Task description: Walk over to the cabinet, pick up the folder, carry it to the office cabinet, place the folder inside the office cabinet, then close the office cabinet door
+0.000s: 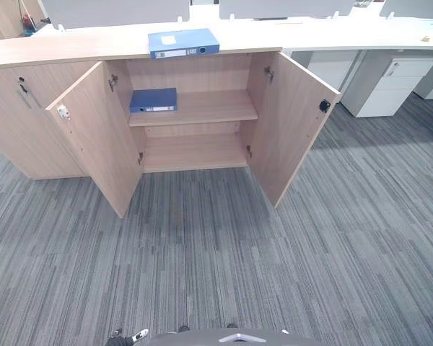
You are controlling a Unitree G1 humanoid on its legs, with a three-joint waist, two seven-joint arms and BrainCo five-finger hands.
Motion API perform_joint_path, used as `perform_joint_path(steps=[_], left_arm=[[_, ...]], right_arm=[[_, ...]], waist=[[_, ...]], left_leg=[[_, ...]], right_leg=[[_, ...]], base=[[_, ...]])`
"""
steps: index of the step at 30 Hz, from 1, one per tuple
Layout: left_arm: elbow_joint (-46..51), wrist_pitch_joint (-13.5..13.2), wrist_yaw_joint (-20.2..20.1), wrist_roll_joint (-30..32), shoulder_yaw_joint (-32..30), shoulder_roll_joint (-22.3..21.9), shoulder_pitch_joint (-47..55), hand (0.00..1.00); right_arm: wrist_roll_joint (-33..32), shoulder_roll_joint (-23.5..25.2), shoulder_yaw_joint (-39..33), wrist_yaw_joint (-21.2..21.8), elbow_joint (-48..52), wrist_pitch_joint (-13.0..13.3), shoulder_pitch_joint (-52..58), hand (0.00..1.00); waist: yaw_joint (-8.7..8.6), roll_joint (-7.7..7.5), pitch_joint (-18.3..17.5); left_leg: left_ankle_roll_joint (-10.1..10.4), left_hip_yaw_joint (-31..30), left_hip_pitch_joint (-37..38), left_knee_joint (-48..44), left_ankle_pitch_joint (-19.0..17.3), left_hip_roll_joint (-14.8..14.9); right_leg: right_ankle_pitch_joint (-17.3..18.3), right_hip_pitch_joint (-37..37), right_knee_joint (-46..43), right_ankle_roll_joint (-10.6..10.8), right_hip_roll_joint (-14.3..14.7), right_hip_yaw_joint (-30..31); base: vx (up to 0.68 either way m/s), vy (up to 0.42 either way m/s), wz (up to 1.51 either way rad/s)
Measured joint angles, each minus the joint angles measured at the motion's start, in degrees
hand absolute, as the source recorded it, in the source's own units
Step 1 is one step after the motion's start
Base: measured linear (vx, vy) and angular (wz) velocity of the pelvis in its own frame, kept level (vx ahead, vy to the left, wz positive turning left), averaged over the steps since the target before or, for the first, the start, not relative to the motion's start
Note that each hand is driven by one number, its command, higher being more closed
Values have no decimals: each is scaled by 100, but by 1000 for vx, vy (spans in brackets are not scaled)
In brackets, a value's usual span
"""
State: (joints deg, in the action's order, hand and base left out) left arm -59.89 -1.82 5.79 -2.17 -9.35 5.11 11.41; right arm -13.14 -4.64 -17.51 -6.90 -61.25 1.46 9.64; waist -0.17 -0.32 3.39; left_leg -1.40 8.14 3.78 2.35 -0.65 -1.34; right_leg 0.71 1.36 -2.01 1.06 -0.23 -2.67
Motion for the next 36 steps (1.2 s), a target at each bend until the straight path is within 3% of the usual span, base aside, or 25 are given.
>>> perform_joint_path(steps=[6, 20, 30, 33, 36], left_arm=[[-43, -65, -2, 4, -62, 5, -233, 0], [-158, -76, -6, 8, -29, -5, -316, 0], [-167, -74, -10, 8, 77, 69, -363, 0], [-155, -72, -9, 8, 78, 111, -401, 0], [-155, -67, -10, 7, 105, 164, -522, 0]], right_arm=[[12, 134, -192, -10, -51, 1, -334, 0], [229, 176, -323, -5, -51, -1, -507, 0], [237, 183, -303, -1, -51, -22, -556, 0], [234, 189, -304, 0, -44, -26, -676, 0], [230, 234, -331, 6, -27, -16, -787, 0]], waist=[[-32, -46, 233], [-37, -16, 256], [-13, -86, 301], [17, -97, 319], [21, -150, 504]], left_leg=[[34, -23, 278, 199, 43, -20], [73, 13, 323, 251, 26, -20], [62, 201, 188, 251, -125, -18], [29, 335, 59, 213, -238, -30], [-8, 375, 55, -207, -561, -67]], right_leg=[[8, 259, 185, 23, -3, -123], [37, 344, 271, 75, -10, -128], [52, 203, 357, 124, -15, -74], [279, -174, -91, 137, -34, 54], [761, -497, -1141, 355, -169, 27]], base=[[93, 7, 6], [-40, -12, 0], [25, -9, -10], [149, 29, -21], [182, 40, -4]])
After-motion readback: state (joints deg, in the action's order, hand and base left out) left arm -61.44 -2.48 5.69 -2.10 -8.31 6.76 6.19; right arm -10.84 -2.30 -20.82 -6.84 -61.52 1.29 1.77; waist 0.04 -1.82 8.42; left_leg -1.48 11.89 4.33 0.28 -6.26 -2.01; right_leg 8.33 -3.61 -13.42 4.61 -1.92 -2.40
